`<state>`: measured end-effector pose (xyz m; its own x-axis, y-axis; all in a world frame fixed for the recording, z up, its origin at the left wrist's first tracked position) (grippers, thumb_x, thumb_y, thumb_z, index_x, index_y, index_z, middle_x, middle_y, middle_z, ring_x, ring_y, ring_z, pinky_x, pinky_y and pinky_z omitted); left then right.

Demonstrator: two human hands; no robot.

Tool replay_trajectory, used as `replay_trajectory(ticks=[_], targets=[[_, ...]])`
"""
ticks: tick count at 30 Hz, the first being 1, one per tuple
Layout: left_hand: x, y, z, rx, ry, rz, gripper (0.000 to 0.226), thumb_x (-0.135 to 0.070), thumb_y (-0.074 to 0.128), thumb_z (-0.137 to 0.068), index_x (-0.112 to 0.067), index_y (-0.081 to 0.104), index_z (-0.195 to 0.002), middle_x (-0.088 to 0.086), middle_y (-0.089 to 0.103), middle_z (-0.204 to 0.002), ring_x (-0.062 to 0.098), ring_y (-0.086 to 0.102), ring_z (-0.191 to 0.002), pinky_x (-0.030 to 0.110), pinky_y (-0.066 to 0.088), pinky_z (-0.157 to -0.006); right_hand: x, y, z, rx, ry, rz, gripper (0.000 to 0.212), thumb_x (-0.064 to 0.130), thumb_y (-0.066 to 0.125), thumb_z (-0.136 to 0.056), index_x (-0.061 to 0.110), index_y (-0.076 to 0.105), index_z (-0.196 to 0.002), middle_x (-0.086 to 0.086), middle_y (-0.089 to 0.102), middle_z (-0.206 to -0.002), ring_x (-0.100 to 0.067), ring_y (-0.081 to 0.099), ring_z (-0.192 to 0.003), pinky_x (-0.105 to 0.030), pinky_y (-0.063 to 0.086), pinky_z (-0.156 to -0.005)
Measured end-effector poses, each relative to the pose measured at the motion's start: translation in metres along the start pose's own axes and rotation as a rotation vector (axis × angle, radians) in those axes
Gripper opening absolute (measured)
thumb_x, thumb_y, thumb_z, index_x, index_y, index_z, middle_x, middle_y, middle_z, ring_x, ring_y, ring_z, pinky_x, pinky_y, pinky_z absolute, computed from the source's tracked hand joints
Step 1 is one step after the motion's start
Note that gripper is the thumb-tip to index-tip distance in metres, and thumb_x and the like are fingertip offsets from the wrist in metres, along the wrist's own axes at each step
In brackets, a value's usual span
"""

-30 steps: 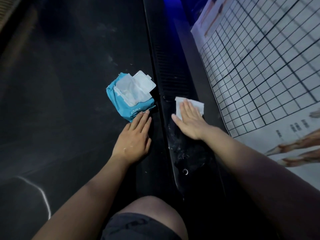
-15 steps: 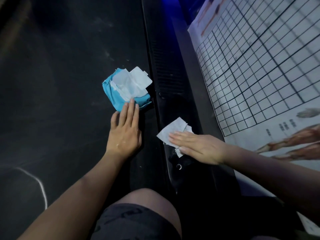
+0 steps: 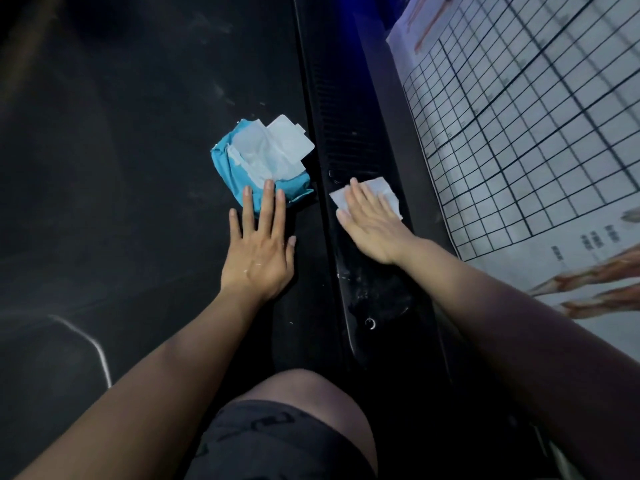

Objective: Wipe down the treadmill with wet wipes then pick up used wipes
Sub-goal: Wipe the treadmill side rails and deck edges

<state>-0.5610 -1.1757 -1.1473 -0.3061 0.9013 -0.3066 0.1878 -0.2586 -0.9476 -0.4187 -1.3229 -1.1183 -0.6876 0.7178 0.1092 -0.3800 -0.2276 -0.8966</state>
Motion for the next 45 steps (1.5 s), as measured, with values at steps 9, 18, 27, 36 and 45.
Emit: replay_trajectory(ticks=[9, 18, 27, 36, 45], targets=[[0.001, -0.001, 0.001, -0.004, 0.013, 0.052, 0.074, -0.040, 0.030, -0.108, -0.009, -0.006, -0.164, 0.007, -0.018, -0.172, 0.039, -0.012, -0.157, 0.062, 0.015, -0.125, 0.042, 0.054, 0.103, 0.081, -0.469, 0.146, 0.077, 0.062, -0.010, -0.096, 0.018, -0.003, -0.159, 0.008, -0.008, -0.165, 0.000, -0.019, -0.150, -0.033, -0.014, -0.124], [0.000, -0.003, 0.002, -0.013, 0.006, 0.076, 0.073, -0.041, 0.028, -0.109, -0.010, -0.010, -0.164, 0.006, -0.021, -0.171, 0.038, -0.015, -0.157, 0.060, 0.013, -0.126, 0.036, 0.045, 0.129, 0.036, -0.528, 0.230, 0.055, 0.028, 0.029, -0.103, 0.015, 0.027, -0.156, -0.009, 0.033, -0.160, -0.021, 0.030, -0.145, -0.042, 0.028, -0.118], [0.000, -0.004, 0.002, 0.003, 0.016, 0.091, 0.073, -0.039, 0.029, -0.110, -0.009, -0.010, -0.164, 0.006, -0.022, -0.171, 0.038, -0.015, -0.157, 0.058, 0.012, -0.127, 0.046, 0.039, 0.085, 0.062, -0.343, -0.087, 0.051, 0.038, 0.017, -0.109, 0.028, 0.007, -0.159, 0.015, 0.010, -0.166, 0.011, -0.006, -0.147, -0.027, -0.009, -0.125], [0.000, -0.007, 0.003, -0.027, 0.011, 0.126, 0.072, -0.038, 0.030, -0.110, -0.011, -0.008, -0.164, 0.004, -0.018, -0.172, 0.037, -0.013, -0.158, 0.057, 0.013, -0.128, 0.036, 0.072, 0.142, 0.139, -0.526, -0.045, 0.056, 0.035, 0.023, -0.106, 0.029, 0.007, -0.159, 0.023, 0.004, -0.163, 0.003, 0.006, -0.152, -0.026, 0.000, -0.126], [0.001, -0.005, 0.002, -0.032, 0.019, 0.124, 0.072, -0.038, 0.032, -0.110, -0.012, -0.005, -0.165, 0.004, -0.016, -0.172, 0.036, -0.013, -0.158, 0.058, 0.015, -0.127, 0.036, 0.036, 0.069, 0.017, -0.320, -0.105, 0.056, 0.044, 0.012, -0.109, 0.026, 0.005, -0.162, 0.020, 0.002, -0.166, 0.010, -0.006, -0.150, -0.038, -0.002, -0.127]])
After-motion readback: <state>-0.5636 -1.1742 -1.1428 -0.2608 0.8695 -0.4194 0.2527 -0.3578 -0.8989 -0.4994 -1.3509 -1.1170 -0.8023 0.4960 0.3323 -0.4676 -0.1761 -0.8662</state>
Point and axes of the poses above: each hand's wrist, its own z-axis away from the middle knuckle, its own y-axis out of the palm, x = y × z, the point moved 7 cm from there along -z, towards the middle knuckle
